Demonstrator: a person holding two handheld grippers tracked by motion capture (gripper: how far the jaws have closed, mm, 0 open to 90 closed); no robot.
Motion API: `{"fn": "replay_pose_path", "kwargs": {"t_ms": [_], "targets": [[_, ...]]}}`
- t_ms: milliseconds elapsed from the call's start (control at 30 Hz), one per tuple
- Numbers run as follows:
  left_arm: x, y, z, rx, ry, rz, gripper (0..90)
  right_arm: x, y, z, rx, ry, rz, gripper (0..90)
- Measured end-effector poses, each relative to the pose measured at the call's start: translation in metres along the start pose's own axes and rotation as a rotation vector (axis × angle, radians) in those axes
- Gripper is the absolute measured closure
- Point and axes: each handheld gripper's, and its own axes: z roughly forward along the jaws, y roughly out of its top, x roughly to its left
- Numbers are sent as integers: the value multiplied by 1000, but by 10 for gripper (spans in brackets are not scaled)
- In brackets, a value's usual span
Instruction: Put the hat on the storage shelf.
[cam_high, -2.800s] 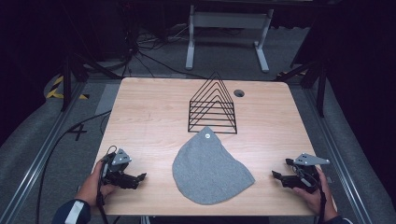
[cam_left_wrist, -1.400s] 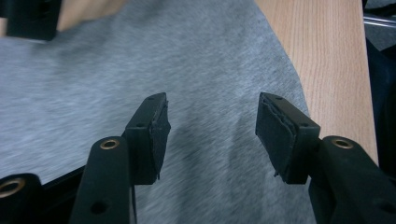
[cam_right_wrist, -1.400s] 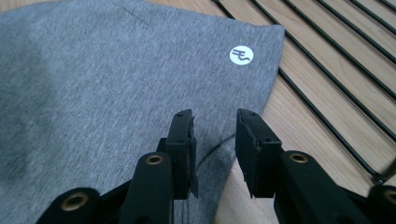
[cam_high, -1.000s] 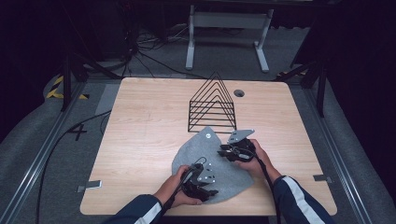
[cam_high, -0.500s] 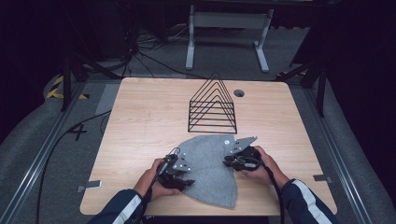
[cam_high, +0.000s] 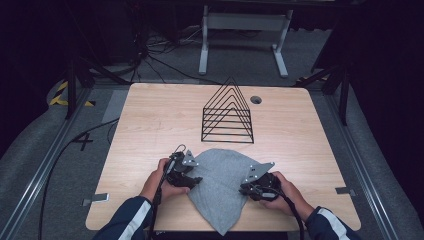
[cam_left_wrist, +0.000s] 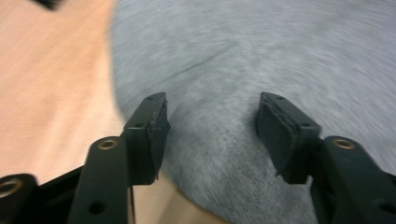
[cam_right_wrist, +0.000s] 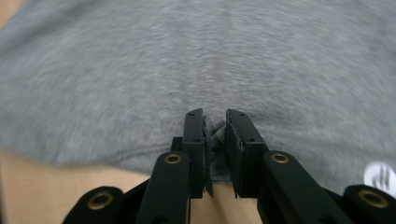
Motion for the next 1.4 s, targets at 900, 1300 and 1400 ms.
{"fn": "replay_pose_path", "kwargs": {"t_ms": [900,1300,1400], "targets": [[-62,-16,-12,-20,-65,114,311,-60,-31,-21,13,-199,117,810],[-1,-30,-14,-27,60,-98,201,-28,-39,-28,19,-7,158,793],[16,-30,-11,-43,15,-169,189,-19,-35,-27,38,5,131,720]]}}
